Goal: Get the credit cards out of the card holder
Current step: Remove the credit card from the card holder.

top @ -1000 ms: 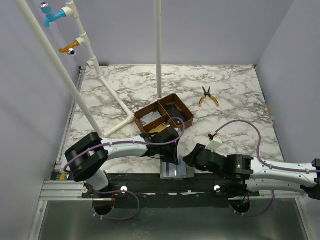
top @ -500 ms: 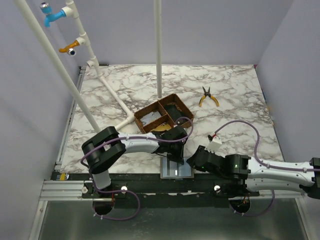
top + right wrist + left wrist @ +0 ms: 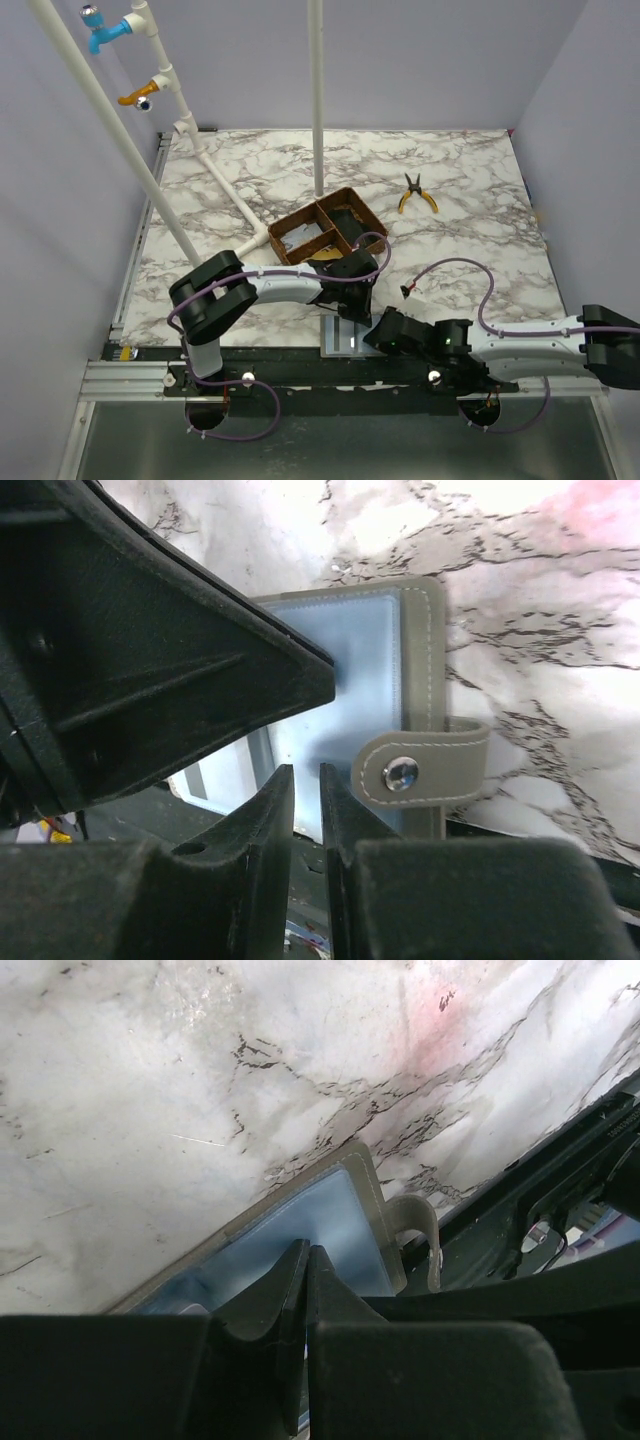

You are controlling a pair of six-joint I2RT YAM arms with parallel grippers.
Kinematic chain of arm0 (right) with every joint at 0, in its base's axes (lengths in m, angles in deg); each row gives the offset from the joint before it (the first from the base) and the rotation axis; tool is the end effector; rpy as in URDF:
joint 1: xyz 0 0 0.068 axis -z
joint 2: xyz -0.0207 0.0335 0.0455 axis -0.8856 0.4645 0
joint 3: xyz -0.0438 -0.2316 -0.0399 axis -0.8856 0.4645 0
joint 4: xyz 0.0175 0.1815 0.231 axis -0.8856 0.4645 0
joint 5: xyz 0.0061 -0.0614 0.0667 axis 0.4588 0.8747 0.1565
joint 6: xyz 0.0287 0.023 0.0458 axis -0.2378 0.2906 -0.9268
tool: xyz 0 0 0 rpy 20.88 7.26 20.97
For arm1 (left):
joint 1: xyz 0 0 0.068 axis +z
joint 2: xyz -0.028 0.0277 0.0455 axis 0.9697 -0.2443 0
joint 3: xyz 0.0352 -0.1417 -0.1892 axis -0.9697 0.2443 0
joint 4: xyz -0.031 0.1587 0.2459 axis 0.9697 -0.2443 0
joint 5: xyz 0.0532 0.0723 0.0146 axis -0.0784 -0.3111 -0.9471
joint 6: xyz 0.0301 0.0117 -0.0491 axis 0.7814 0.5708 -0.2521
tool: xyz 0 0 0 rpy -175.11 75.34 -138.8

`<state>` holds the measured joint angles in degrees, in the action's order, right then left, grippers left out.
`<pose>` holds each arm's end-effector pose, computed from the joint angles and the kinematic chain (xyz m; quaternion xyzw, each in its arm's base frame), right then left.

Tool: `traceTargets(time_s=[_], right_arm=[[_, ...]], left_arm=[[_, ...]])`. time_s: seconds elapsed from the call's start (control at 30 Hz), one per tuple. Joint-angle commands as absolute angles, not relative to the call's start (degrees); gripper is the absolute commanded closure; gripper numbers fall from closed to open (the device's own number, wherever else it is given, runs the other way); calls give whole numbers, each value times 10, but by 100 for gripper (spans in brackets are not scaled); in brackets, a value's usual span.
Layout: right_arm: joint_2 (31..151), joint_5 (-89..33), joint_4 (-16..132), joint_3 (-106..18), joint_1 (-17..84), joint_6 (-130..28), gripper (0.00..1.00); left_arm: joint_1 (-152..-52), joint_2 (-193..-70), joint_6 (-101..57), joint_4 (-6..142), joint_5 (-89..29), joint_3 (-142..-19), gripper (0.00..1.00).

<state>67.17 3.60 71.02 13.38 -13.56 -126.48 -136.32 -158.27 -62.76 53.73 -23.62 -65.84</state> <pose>0.0704 0.2092 0.0875 0.1170 0.9217 0.2711 0.2516 0.1737 -0.3282 0.0832 0.1040 0.9471 -0.2991 0.0529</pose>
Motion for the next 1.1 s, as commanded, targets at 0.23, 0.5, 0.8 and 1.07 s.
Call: traceTargets(time_s=[0.23, 0.5, 0.8, 1.07], right_arm=[[710, 36, 549, 178, -134, -1293, 81], [659, 50, 553, 205, -134, -1310, 78], [682, 54, 547, 196, -134, -1297, 68], [653, 64, 541, 206, -133, -1292, 68]], left_arm=[[-1358, -1555, -590, 504, -259, -661, 96], [-1357, -1540, -573, 493, -257, -671, 96], [-1357, -1519, -562, 469, -265, -688, 93], [-1354, -1463, -547, 427, -283, -696, 88]])
